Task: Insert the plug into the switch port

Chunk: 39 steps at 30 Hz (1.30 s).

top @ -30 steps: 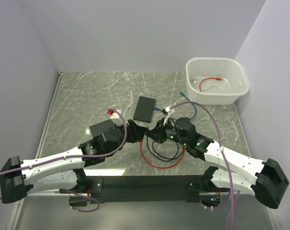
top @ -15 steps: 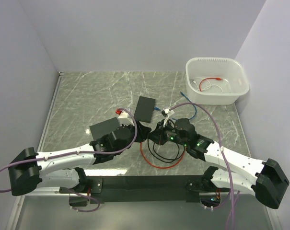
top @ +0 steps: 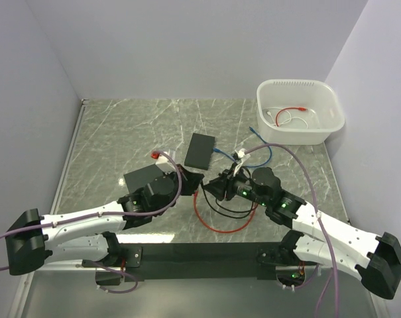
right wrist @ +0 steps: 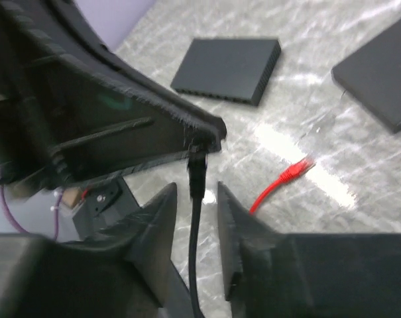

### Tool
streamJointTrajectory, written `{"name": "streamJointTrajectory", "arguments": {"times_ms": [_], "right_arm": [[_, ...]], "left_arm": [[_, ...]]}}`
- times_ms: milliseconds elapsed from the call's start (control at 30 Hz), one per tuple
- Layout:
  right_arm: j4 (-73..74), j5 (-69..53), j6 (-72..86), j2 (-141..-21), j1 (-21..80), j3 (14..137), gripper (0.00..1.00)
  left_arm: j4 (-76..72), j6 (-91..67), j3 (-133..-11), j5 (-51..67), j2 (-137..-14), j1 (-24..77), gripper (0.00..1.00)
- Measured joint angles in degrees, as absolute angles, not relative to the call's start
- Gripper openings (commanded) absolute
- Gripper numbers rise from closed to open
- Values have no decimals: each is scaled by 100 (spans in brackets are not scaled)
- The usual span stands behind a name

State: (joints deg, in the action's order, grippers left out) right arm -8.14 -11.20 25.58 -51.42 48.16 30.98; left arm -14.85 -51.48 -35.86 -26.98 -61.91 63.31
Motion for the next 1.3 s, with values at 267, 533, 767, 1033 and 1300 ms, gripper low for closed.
{"name": "streamJointTrajectory", "arguments": {"times_ms": [267,533,767,1033,1300], "right_arm": [[-1050,-919,2606,-4744,4818,3030,50],[-1175,-910,2641,-4936,4818,2934,36],[-1313,-967,2685,-5002,4818,2847,35],[-1426,-1015,2738,-5192,4823,2847,34],[-1562,-1024,2764,-5376,4825,2847,34]], "left_arm": [[-1210,-5485,-3208,-2991,-6016,6237,0],[-1317,-5822,-3205,-2982,-6018,6226,0],[-1678,-6117,-2989,-2912,-5946,6145,0],[-2126,-6318,-2821,-2655,-5986,6023,0],[-2370,-6420,-2786,-2477,-6082,5996,0]]}}
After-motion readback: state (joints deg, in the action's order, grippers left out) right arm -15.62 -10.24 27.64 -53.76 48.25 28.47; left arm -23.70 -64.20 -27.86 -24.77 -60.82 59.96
